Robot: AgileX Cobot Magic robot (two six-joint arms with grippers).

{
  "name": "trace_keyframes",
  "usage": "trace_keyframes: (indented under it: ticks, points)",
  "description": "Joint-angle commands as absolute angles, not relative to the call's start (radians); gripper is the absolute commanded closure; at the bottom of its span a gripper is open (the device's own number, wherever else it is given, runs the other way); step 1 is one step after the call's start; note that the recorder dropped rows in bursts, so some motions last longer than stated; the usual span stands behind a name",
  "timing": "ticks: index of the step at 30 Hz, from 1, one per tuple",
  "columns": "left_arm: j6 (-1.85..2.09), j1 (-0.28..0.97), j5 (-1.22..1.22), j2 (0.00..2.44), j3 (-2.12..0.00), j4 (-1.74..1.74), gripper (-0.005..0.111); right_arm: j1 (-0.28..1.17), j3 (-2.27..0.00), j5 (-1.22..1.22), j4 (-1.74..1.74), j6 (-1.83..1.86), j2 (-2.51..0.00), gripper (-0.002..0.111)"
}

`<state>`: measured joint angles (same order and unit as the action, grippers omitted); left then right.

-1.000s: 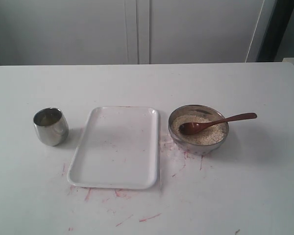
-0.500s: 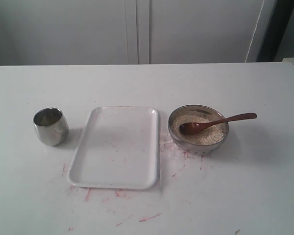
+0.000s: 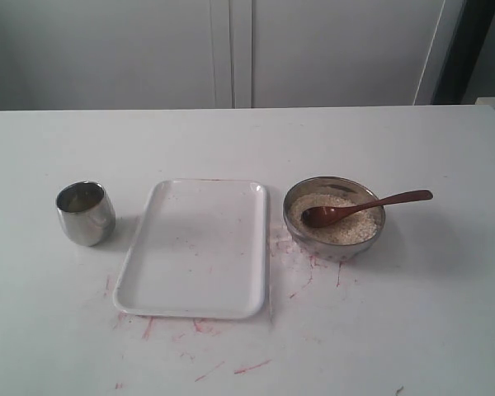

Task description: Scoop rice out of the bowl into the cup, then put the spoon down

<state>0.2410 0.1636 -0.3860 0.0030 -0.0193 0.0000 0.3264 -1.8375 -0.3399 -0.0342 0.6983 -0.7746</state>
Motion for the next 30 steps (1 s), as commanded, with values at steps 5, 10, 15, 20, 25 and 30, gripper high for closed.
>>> trace_keyframes:
  ticks: [5, 10, 15, 20, 25, 30]
  points:
    - [0.235, 0.166, -0.419, 0.000, -0.010, 0.000, 0.092, 0.392, -1.840, -0.620, 0.204, 0.651, -0.882, 0.108]
    - [0.235, 0.166, -0.419, 0.000, -0.010, 0.000, 0.092, 0.400, -1.803, -0.713, 0.270, 0.625, -0.929, 0.108]
    - [0.235, 0.166, -0.419, 0.000, -0.010, 0.000, 0.092, 0.400, -1.753, -0.802, 0.338, 0.624, -0.964, 0.108]
    - [0.235, 0.166, -0.419, 0.000, -0.010, 0.000, 0.092, 0.400, -1.682, -0.914, 0.381, 0.605, -0.994, 0.108]
    - [0.235, 0.166, -0.419, 0.000, -0.010, 0.000, 0.092, 0.400, -1.599, -1.010, 0.379, 0.594, -1.017, 0.108]
    - [0.235, 0.166, -0.419, 0.000, -0.010, 0.000, 0.092, 0.400, -1.521, -1.086, 0.336, 0.598, -1.045, 0.108]
